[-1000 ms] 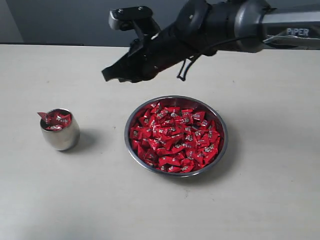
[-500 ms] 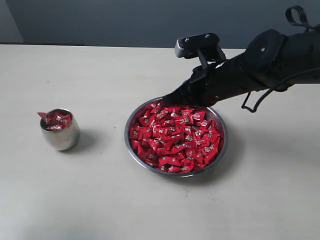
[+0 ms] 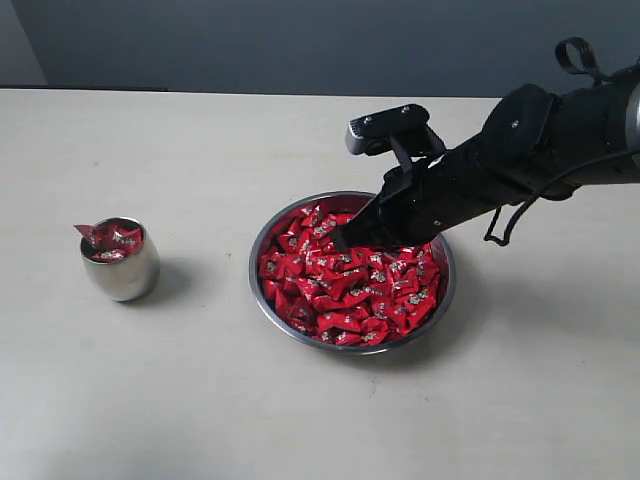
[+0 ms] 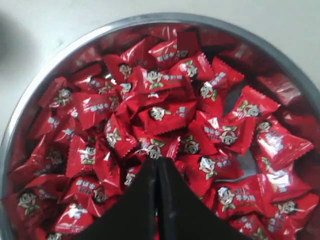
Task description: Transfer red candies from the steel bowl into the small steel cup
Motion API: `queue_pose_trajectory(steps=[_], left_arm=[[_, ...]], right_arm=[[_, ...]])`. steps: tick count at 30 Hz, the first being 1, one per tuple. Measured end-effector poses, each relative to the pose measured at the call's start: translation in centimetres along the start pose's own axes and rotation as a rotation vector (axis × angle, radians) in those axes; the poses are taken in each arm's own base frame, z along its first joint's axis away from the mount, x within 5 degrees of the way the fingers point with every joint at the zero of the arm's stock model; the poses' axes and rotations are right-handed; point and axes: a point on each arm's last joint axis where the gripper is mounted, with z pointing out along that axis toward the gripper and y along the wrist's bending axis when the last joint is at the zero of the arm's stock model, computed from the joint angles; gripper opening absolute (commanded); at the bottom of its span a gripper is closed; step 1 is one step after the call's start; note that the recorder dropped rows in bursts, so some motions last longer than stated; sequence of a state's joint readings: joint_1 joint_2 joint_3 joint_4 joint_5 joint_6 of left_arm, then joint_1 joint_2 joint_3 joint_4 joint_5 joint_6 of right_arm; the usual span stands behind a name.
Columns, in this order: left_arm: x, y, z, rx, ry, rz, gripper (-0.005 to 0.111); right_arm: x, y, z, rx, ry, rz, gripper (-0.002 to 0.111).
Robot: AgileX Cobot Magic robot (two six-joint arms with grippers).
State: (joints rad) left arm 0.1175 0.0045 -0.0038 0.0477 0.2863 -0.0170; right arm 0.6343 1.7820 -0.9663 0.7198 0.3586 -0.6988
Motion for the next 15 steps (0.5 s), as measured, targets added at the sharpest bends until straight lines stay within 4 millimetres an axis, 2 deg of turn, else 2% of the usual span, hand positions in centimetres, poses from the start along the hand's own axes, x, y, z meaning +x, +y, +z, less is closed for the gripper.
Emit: queue_pose_trajectory(steps=[8, 10, 14, 15], left_arm=[[0.0, 0.0, 0.0, 0.0, 0.0, 0.0, 0.0], [0.0, 0.0, 0.0, 0.0, 0.0, 0.0, 0.0], [0.0, 0.0, 0.0, 0.0, 0.0, 0.0, 0.0], [0.0, 0.0, 0.0, 0.0, 0.0, 0.0, 0.0]], right_arm=[[0.9, 0.6, 0.7, -0.082, 0.106, 0.014, 0.002], [0.6, 0.8, 0.5, -0.103, 0.111, 0.013, 0.009], [-0.3, 1.0, 0.2, -0.122, 0.103, 0.006, 0.036], [-0.4, 1.1, 0.1, -0.124, 0.099, 0.004, 0.039]])
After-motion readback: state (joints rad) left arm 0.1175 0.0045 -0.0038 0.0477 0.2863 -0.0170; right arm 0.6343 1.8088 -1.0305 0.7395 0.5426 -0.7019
